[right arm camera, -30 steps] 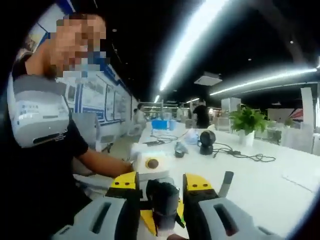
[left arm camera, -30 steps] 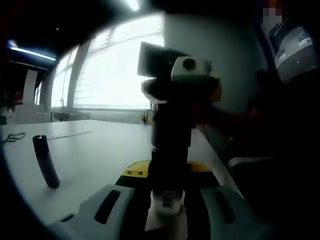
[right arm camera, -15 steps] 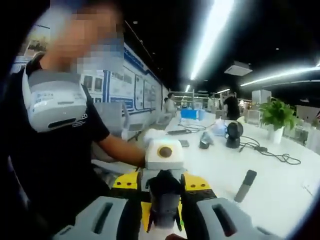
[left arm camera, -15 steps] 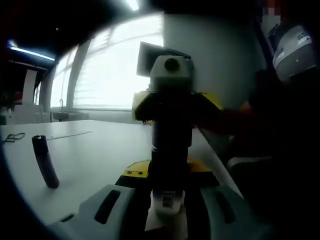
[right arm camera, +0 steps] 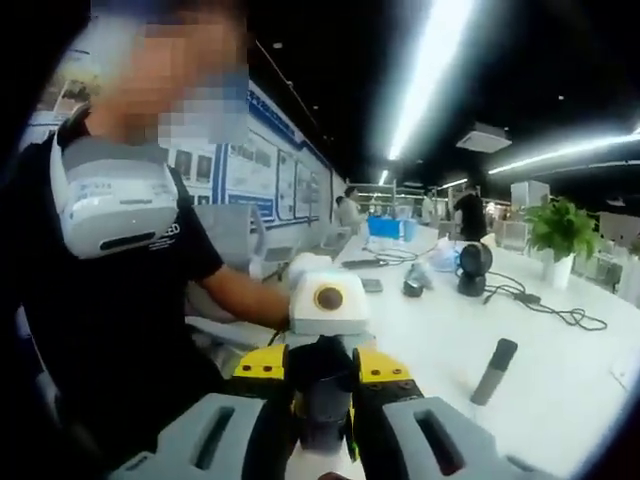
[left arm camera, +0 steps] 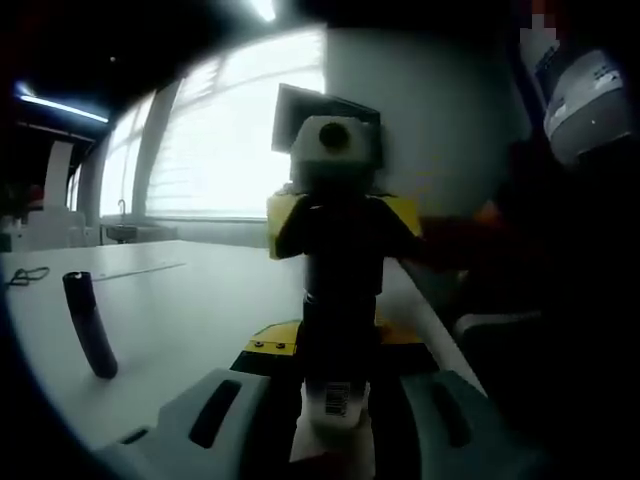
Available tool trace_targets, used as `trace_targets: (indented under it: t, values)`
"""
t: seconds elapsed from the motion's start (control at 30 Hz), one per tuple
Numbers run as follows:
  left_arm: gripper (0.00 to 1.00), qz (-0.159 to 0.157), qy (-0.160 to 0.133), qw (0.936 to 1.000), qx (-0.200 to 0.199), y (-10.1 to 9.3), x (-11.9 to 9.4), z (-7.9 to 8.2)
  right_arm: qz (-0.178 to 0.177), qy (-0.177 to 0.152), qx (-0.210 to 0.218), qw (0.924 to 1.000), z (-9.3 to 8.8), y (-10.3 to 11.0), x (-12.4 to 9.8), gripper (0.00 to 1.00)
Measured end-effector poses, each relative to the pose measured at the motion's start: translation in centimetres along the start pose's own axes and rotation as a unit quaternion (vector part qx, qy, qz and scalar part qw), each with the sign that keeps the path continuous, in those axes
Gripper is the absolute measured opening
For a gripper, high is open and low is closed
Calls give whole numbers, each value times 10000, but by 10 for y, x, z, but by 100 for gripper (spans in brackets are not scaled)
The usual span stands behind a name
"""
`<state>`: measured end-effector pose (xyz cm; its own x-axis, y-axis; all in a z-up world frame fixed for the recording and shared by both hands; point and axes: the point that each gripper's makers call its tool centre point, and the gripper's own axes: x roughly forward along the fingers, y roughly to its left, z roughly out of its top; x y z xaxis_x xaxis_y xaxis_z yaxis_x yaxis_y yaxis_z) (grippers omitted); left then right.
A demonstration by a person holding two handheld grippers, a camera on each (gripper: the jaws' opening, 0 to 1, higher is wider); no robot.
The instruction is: Pick up cosmetic bottle twist off cap place on table pick up cap screw tight cap place on table
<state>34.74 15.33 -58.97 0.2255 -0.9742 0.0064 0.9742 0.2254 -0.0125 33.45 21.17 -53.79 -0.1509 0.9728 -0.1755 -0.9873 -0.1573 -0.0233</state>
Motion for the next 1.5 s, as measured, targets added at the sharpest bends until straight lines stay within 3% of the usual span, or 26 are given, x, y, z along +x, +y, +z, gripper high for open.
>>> trace_targets:
  t: [0.1,0.4,0.9,1.03,1.3,1.5]
  values:
    - [15,-1,2,10000,13,-1,0,0,-41,47,73,10000,0,0,0,17]
    - [15,7,4,10000,23,-4,0,0,-693,48,191,9974,-1,-2,-1,17]
    - [15,11,10,10000,54,-6,0,1,-1828,-128,339,9825,-1,-6,-4,17]
    - [15,18,14,10000,41,-3,0,1,-2235,-86,437,9737,-2,-9,-6,17]
    - [15,38,26,10000,42,-2,-1,0,-2725,-59,565,9605,-2,-11,-8,17]
    - [15,52,38,10000,61,1,-1,0,-3310,-70,652,9414,-4,-13,-12,17]
